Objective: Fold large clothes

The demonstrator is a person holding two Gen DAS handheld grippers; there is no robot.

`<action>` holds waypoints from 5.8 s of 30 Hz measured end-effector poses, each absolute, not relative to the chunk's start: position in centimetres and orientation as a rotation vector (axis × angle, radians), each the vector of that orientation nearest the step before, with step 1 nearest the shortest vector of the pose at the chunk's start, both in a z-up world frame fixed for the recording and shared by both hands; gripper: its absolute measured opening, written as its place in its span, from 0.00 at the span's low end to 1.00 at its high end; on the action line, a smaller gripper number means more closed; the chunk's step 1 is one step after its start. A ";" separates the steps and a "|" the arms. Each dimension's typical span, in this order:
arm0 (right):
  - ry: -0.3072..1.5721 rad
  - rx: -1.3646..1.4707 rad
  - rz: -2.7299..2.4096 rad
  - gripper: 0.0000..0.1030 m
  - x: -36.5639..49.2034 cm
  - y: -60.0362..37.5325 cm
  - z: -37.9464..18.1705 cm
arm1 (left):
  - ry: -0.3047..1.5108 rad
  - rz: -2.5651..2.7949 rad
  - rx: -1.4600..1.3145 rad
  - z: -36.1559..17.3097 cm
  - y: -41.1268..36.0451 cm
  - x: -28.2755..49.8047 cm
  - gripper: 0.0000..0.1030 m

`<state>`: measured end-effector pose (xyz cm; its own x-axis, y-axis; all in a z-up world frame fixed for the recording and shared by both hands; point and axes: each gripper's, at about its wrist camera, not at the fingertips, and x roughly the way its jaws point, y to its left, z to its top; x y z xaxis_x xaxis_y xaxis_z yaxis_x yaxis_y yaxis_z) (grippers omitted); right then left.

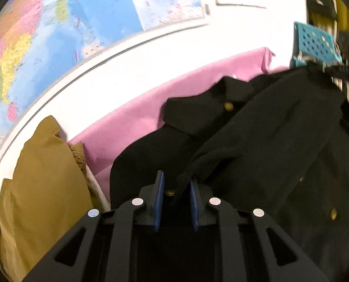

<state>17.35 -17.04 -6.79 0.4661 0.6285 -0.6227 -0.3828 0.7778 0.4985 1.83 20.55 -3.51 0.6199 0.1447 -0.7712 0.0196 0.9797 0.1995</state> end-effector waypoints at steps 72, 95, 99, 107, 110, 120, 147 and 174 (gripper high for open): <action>0.933 0.118 0.964 0.14 6.6 -7.7 -1.5 | 0.866 -0.033 -0.154 -2.2 26.8 -9.5 0.55; 0.686 0.200 0.931 0.20 3.6 -14.4 1.8 | 0.844 0.066 -0.334 -0.4 28.2 -4.5 0.03; 0.669 0.238 0.820 0.21 7.8 -15.3 2.9 | 0.829 0.056 -0.415 0.0 28.9 -1.6 0.03; 0.939 0.219 0.642 0.48 15.6 -11.4 -5.7 | 0.951 0.269 -0.269 -5.2 27.4 3.6 0.08; 0.964 0.252 0.617 0.63 15.7 -12.2 -7.4 | 0.934 0.276 -0.219 -4.7 26.8 2.8 0.25; 0.954 0.188 0.648 0.71 14.5 -13.4 -7.7 | 0.796 0.015 -0.091 -0.9 22.3 -2.5 0.56; 0.967 -0.115 0.683 0.56 11.6 -7.4 -8.6 | 0.924 0.042 -0.106 -7.0 20.4 -6.0 0.69; 1.010 0.259 0.766 0.83 -2.6 -26.7 -10.2 | 0.952 -0.199 -0.431 -10.0 17.4 -19.2 0.87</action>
